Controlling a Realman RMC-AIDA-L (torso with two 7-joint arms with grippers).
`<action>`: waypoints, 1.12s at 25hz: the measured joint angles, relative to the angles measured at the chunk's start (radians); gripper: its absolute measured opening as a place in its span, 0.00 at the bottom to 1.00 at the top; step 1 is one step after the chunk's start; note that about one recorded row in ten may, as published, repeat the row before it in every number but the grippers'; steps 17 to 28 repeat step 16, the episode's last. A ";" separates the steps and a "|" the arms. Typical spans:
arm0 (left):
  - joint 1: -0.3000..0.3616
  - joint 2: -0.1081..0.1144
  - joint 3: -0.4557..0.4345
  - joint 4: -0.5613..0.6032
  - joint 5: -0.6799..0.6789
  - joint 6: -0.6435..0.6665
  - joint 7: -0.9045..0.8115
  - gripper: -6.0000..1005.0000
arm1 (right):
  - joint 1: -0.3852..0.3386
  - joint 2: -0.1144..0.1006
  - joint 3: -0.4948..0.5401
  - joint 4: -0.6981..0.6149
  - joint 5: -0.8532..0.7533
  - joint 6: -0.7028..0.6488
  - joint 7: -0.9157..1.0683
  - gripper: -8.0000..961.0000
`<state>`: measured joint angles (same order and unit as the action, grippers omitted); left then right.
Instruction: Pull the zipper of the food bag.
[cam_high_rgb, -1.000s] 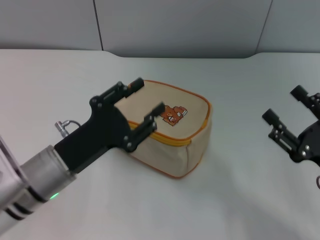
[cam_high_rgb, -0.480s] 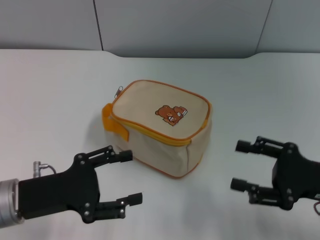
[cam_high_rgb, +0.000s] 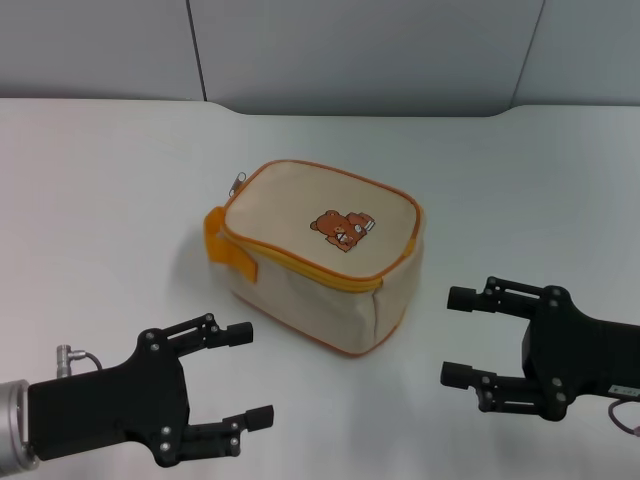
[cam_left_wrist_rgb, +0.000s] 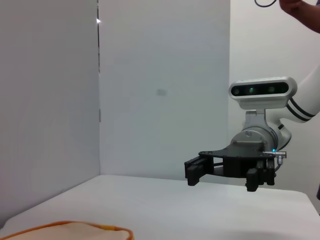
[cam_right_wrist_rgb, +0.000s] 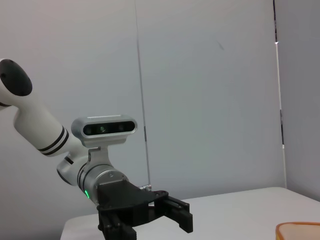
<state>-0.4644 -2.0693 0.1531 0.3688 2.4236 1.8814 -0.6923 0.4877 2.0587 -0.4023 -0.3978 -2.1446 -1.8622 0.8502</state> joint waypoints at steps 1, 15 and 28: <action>0.000 0.000 0.000 0.000 0.000 0.000 0.000 0.81 | 0.000 0.000 0.000 0.000 0.000 0.000 0.000 0.78; 0.011 -0.003 -0.002 -0.008 -0.036 0.007 0.059 0.81 | 0.003 0.008 -0.003 -0.027 0.000 0.001 0.014 0.78; 0.011 -0.003 -0.002 -0.008 -0.038 0.007 0.059 0.81 | 0.003 0.008 -0.003 -0.027 0.000 0.001 0.014 0.78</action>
